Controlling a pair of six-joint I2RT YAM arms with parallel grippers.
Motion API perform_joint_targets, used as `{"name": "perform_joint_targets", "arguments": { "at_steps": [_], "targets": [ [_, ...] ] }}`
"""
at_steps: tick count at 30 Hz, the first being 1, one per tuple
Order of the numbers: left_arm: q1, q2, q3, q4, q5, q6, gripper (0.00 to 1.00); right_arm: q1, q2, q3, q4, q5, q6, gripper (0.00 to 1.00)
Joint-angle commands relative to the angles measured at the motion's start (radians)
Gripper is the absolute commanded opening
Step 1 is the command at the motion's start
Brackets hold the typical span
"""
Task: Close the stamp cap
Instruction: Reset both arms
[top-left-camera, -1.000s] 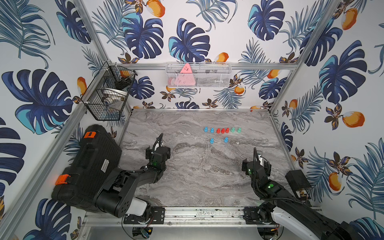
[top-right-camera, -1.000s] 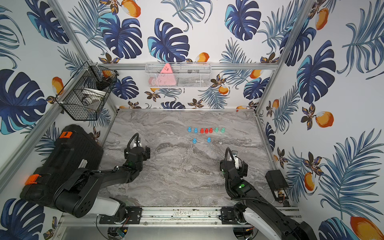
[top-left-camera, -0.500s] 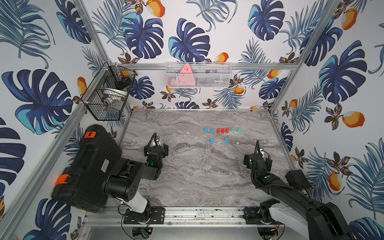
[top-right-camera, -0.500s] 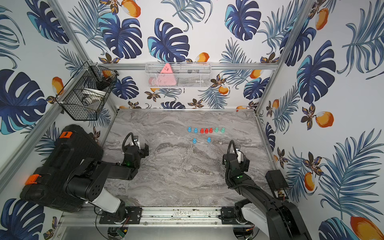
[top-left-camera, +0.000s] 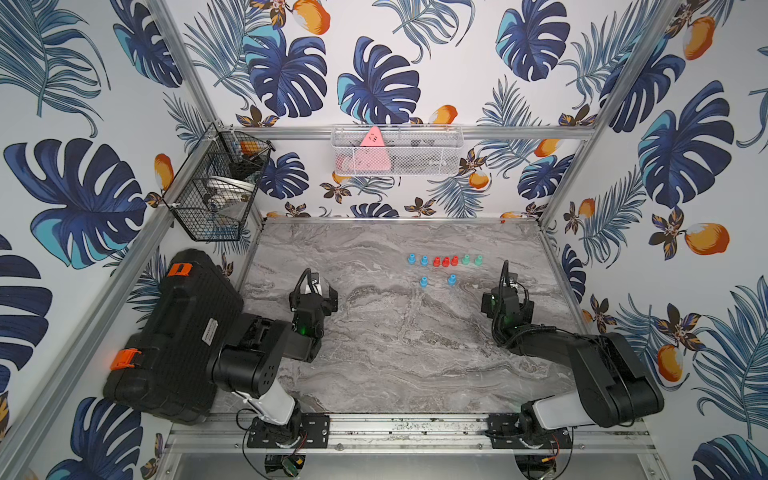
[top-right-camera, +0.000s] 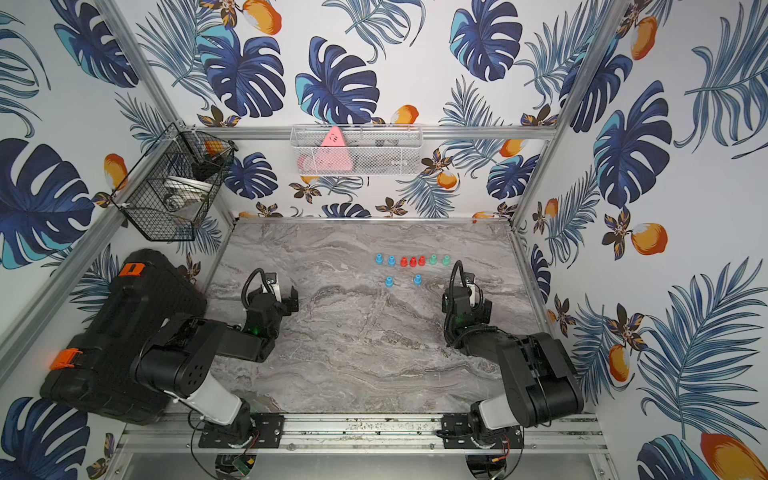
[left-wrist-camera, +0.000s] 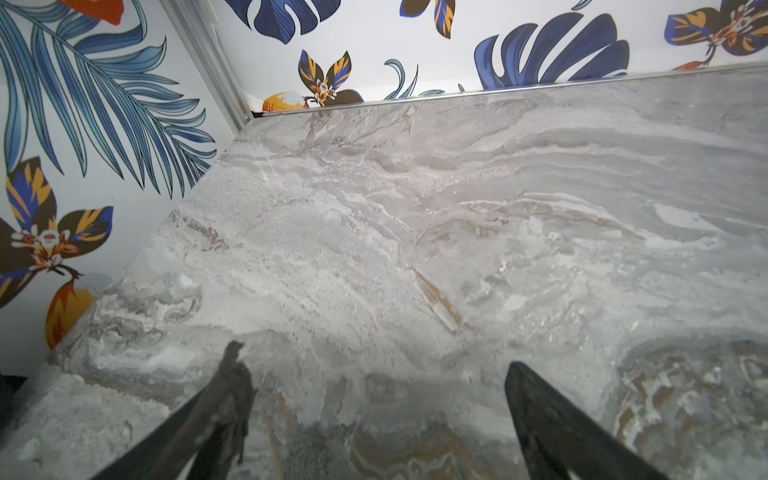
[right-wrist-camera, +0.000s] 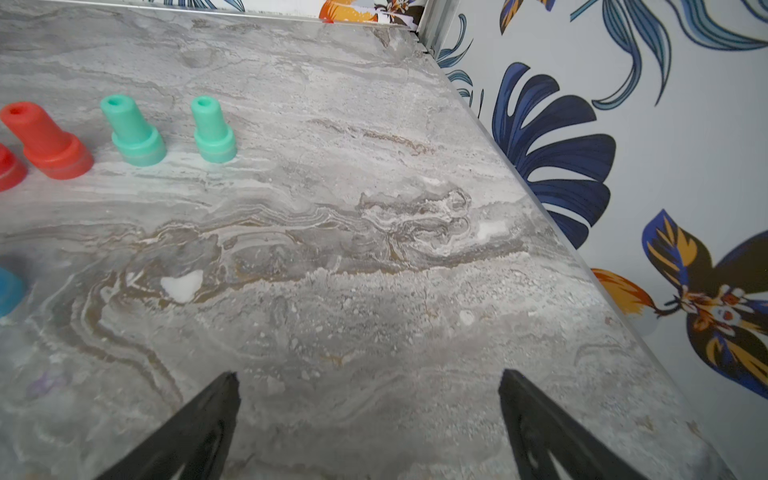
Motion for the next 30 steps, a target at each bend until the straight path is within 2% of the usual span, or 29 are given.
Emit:
{"name": "perform_joint_targets", "arguments": {
  "at_steps": [1, 4, 6, 7, 9, 12, 15, 17, 18, 20, 21, 22, 24, 30],
  "targets": [
    [-0.027, -0.008, -0.009, 0.109, -0.015, 0.037, 0.99, -0.031, 0.037, 0.000, 0.231, -0.027, -0.055, 1.00],
    [-0.027, 0.003, 0.002, 0.111, -0.019, 0.038, 0.99, -0.062, 0.049, -0.055, 0.382, -0.072, -0.009, 1.00],
    [-0.027, 0.014, -0.003, 0.143, -0.023, 0.049, 0.99, -0.106, 0.158, -0.163, 0.757, -0.136, -0.052, 1.00],
    [-0.027, 0.012, -0.002, 0.136, -0.020, 0.046, 0.99, -0.102, 0.148, -0.184, 0.767, -0.153, -0.060, 1.00],
    [-0.026, 0.010, 0.000, 0.131, -0.018, 0.044, 0.99, -0.104, 0.077, -0.183, 0.623, -0.181, -0.009, 1.00],
    [-0.023, 0.006, 0.006, 0.111, -0.011, 0.037, 0.99, -0.106, 0.145, -0.213, 0.805, -0.192, -0.055, 1.00],
    [-0.020, 0.007, 0.005, 0.114, -0.007, 0.040, 0.99, -0.109, 0.191, -0.261, 0.900, -0.295, -0.079, 1.00],
    [-0.020, 0.007, 0.006, 0.111, -0.006, 0.039, 0.99, -0.101, 0.261, -0.256, 0.997, -0.271, -0.100, 1.00],
    [-0.018, 0.005, 0.011, 0.103, -0.002, 0.037, 0.99, -0.111, 0.226, -0.221, 0.877, -0.273, -0.072, 1.00],
    [-0.010, 0.003, 0.017, 0.083, 0.012, 0.032, 0.99, -0.165, 0.157, -0.080, 0.482, -0.295, 0.021, 1.00],
    [-0.007, 0.002, 0.018, 0.078, 0.018, 0.031, 0.99, -0.231, 0.153, -0.049, 0.422, -0.408, 0.058, 1.00],
    [-0.006, 0.002, 0.019, 0.081, 0.019, 0.031, 0.99, -0.268, 0.153, -0.064, 0.458, -0.459, 0.071, 1.00],
    [-0.007, 0.002, 0.019, 0.079, 0.020, 0.031, 0.99, -0.262, 0.165, -0.082, 0.527, -0.445, 0.050, 1.00],
    [-0.004, 0.002, 0.021, 0.074, 0.021, 0.030, 0.99, -0.259, 0.164, -0.050, 0.456, -0.509, 0.023, 1.00]
  ]
}}
